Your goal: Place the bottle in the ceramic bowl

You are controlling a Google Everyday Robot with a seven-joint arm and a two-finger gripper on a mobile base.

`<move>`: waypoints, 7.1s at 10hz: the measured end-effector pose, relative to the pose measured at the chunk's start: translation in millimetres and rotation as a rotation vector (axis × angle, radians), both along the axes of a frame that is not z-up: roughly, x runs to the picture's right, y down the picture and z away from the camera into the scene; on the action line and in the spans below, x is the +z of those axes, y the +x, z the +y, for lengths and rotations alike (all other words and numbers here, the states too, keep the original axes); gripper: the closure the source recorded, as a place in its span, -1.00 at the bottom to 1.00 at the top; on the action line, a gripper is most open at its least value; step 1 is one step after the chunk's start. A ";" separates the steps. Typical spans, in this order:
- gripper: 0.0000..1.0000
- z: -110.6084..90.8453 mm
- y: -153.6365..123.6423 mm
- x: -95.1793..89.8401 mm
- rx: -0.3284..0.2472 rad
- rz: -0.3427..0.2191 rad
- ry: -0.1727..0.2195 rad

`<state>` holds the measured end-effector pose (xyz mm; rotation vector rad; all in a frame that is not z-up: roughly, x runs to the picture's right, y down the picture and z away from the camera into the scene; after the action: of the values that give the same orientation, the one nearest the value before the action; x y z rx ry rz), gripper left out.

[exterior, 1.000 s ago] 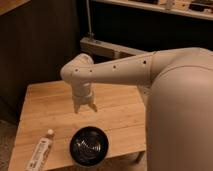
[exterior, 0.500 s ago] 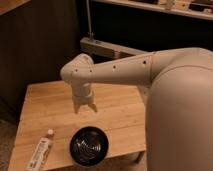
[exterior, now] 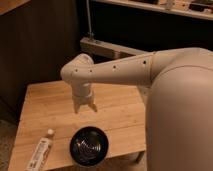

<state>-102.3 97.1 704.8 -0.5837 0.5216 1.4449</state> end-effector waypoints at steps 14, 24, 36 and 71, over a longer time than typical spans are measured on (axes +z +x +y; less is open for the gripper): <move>-0.30 -39.6 -10.3 43.4 0.225 -0.235 -0.295; -0.30 -38.5 -32.5 32.7 0.213 -0.268 -0.310; -0.30 -12.4 -96.6 42.7 0.093 -0.503 -0.412; -0.30 131.0 -206.5 63.5 0.186 -0.248 -0.688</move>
<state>-308.8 228.1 768.3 -1.3683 0.7832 1.3235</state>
